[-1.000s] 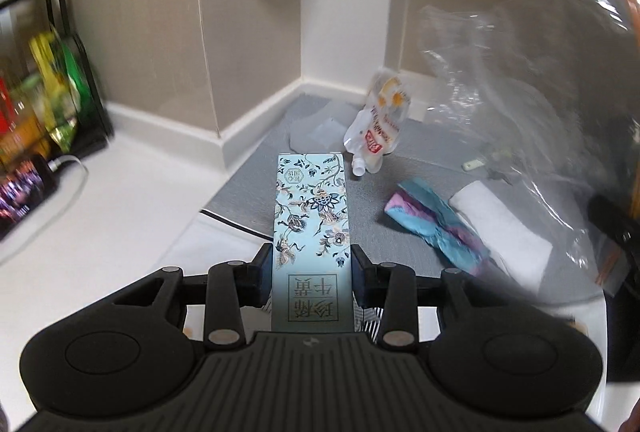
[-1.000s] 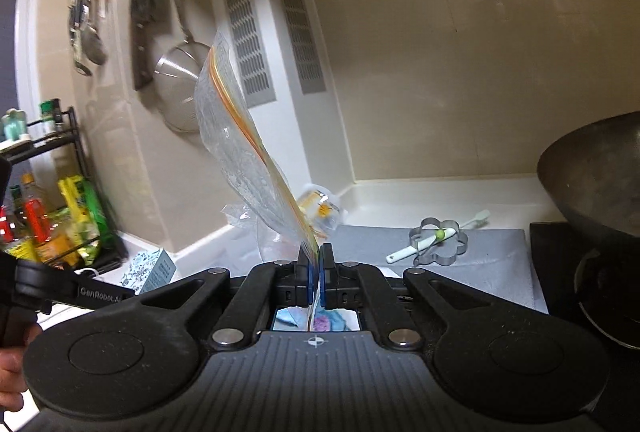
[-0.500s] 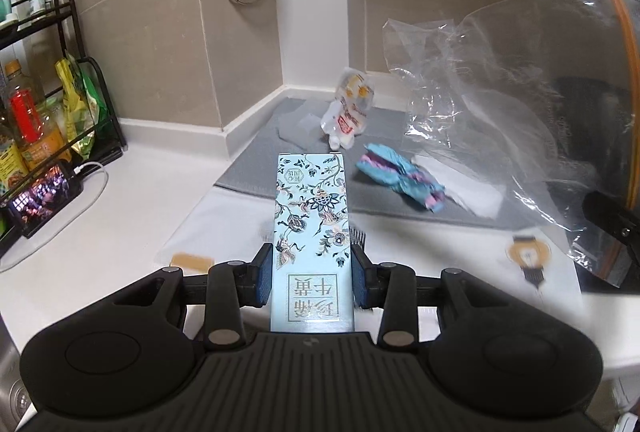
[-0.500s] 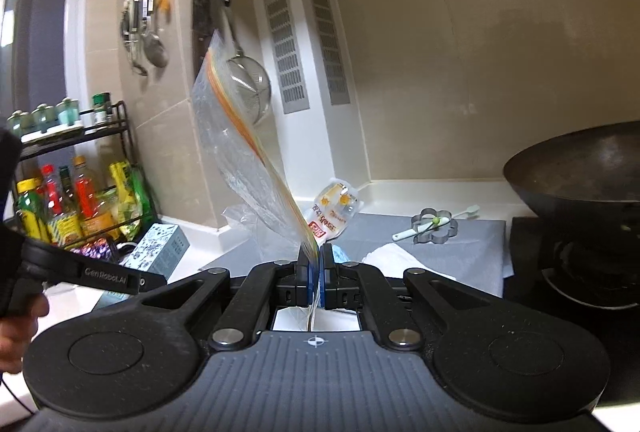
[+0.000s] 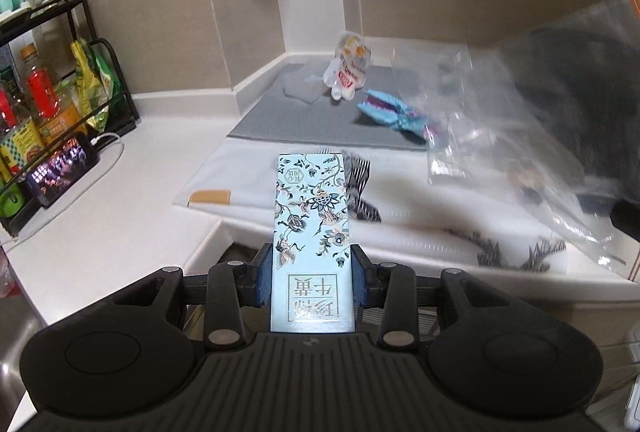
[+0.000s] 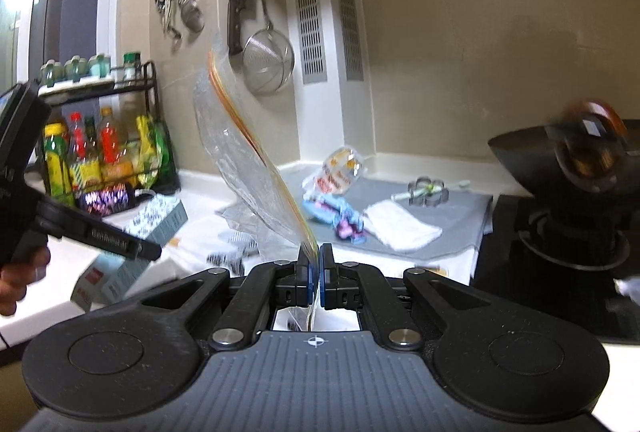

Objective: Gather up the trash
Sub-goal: 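Carry the paper box and zip bag with both tools down toward the bin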

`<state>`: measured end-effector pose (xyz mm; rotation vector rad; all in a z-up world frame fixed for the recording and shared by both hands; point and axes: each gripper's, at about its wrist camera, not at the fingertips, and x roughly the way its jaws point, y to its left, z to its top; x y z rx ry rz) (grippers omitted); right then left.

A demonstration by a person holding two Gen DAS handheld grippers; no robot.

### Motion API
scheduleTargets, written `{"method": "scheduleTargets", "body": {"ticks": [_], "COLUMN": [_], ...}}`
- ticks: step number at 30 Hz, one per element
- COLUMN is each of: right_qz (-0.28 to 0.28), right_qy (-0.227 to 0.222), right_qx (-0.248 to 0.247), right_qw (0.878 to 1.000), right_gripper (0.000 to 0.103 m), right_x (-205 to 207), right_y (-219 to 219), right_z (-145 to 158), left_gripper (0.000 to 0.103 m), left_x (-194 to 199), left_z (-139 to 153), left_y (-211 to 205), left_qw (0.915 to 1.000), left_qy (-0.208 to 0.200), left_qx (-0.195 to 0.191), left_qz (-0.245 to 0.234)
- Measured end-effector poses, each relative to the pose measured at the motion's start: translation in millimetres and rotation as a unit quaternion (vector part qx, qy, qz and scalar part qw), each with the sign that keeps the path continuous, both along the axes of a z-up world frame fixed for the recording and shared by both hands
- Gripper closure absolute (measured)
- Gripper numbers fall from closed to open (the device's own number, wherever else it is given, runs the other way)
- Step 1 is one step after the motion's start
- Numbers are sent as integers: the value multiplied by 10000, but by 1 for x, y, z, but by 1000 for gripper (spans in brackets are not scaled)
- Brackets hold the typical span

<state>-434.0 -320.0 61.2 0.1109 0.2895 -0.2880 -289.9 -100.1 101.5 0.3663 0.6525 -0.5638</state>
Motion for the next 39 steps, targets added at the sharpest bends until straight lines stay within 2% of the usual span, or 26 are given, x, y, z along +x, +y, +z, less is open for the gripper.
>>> {"method": "scheduleTargets", "body": {"ticks": [13, 20, 33, 39], "right_qz": [141, 374, 822, 853], "right_qy": [221, 406, 958, 1294], "right_qx": [158, 199, 330, 365], "right_qw": [9995, 9983, 9915, 9872], "right_gripper": [100, 100, 100, 100], "right_x": [-21, -25, -26, -19], "right_y": [13, 25, 42, 43], "right_z": [-14, -25, -45, -62], "left_gripper": [60, 60, 60, 60], "left_x": [-14, -29, -39, -43], "left_z": [-25, -47, -95, -109], "left_y": [6, 13, 29, 29], "left_qw": [9993, 9987, 9941, 9923], "left_qy": [320, 364, 873, 975], "left_qx": [174, 352, 613, 736], "left_qz": [8, 21, 180, 189]}}
